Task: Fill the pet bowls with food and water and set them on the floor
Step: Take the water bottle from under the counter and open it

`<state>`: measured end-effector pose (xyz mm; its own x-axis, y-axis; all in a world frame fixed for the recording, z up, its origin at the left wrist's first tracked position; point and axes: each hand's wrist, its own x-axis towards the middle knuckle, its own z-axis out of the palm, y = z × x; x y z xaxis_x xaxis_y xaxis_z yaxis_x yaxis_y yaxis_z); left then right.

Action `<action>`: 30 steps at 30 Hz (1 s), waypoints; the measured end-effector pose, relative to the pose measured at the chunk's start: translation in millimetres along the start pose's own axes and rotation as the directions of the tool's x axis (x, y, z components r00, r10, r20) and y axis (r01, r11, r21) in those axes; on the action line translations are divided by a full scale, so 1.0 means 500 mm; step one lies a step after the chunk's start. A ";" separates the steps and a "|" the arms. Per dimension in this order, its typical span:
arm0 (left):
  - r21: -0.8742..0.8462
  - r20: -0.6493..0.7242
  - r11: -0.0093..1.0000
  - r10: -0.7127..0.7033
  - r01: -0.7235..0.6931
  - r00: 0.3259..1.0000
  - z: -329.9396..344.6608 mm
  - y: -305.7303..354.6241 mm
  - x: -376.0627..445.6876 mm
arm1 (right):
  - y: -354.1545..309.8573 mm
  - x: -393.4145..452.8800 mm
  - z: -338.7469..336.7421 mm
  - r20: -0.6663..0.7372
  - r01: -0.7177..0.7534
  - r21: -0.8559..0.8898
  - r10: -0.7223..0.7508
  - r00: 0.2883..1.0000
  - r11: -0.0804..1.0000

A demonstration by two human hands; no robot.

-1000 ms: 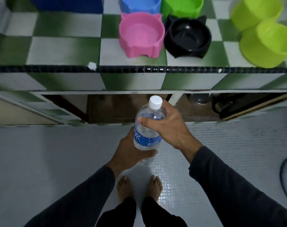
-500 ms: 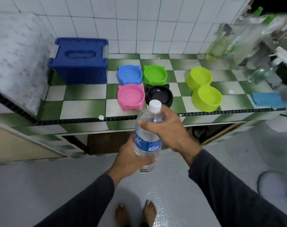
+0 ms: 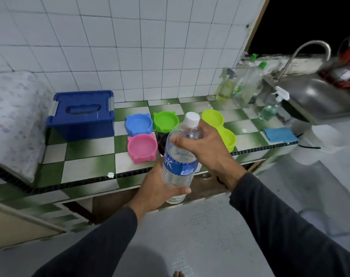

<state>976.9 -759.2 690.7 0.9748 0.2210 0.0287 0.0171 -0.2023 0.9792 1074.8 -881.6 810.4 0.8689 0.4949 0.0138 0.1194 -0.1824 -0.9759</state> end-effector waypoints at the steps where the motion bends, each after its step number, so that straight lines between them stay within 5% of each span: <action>1: 0.013 0.008 1.000 0.016 -0.016 1.000 0.002 0.006 0.008 | -0.006 0.004 -0.008 -0.017 0.006 -0.003 -0.006 1.000 1.000; 13: 0.088 0.076 0.994 0.052 -0.059 0.996 0.089 0.038 0.169 | -0.025 0.073 -0.156 -0.147 0.040 -0.017 -0.042 0.988 0.999; 30: 0.011 0.161 0.999 0.042 -0.045 0.986 0.378 0.071 0.502 | 0.042 0.280 -0.506 -0.205 -0.028 -0.099 0.007 0.979 0.995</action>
<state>1264.1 -891.1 694.6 0.9977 0.0559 0.0374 -0.0241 -0.2229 0.9745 1320.3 -1031.0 846.9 0.9497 0.3090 0.0515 0.1424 -0.2796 -0.9495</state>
